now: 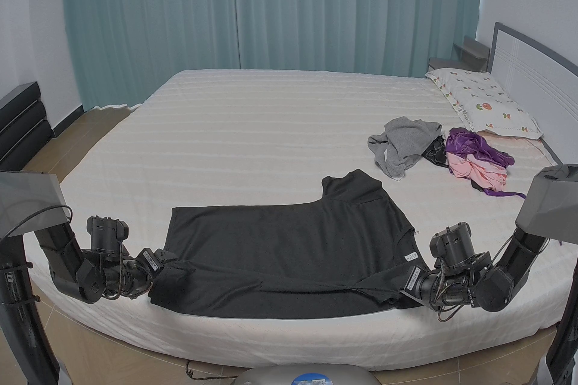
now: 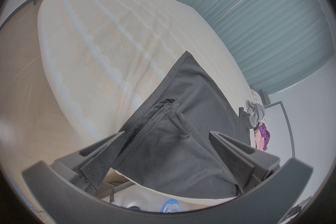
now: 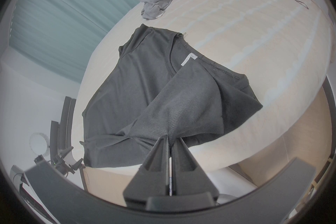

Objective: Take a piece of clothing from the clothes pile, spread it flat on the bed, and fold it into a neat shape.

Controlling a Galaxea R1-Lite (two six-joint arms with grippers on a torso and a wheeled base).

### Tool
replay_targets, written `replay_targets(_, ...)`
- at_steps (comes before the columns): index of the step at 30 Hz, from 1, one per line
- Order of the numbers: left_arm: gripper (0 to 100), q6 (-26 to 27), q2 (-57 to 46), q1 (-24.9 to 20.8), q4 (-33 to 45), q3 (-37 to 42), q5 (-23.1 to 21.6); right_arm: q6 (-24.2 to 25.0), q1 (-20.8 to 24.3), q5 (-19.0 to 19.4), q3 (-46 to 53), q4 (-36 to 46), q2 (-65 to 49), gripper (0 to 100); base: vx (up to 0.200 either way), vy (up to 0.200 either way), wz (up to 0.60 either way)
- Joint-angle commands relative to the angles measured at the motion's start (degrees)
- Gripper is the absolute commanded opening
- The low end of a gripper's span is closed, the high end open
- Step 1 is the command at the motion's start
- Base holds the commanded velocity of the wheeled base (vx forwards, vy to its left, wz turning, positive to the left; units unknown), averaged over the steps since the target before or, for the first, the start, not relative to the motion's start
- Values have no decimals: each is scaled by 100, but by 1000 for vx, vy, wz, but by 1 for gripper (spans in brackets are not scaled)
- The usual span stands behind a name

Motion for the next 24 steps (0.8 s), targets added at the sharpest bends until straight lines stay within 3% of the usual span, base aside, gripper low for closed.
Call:
replay_targets(1,100,-3,-5,0,-5,3,3,-49,58,9,131,13,-116,0,0,0,0)
replay_targets(2,100,-3,-5,0,-5,3,3,-93,67,9,157,13,-107,100,0,0,0)
replay_targets(8,100,6,-5,0,-5,3,3,-330,67,27,280,-5,-213,100,0,0,0)
replay_targets(13,100,24,-49,0,-5,12,29,-435,-214,36,201,-40,-301,100,0,0,0)
replay_targets(18,100,-11,-66,-9,-251,56,56,-734,-724,264,43,-49,-274,100,0,0,0)
replay_targets(20,100,-20,-66,-9,-471,152,56,-849,-1067,537,-98,-49,-204,100,0,0,0)
replay_targets(24,100,-20,-23,-9,-524,152,56,-989,-1313,862,-203,-49,-81,100,200,0,0)
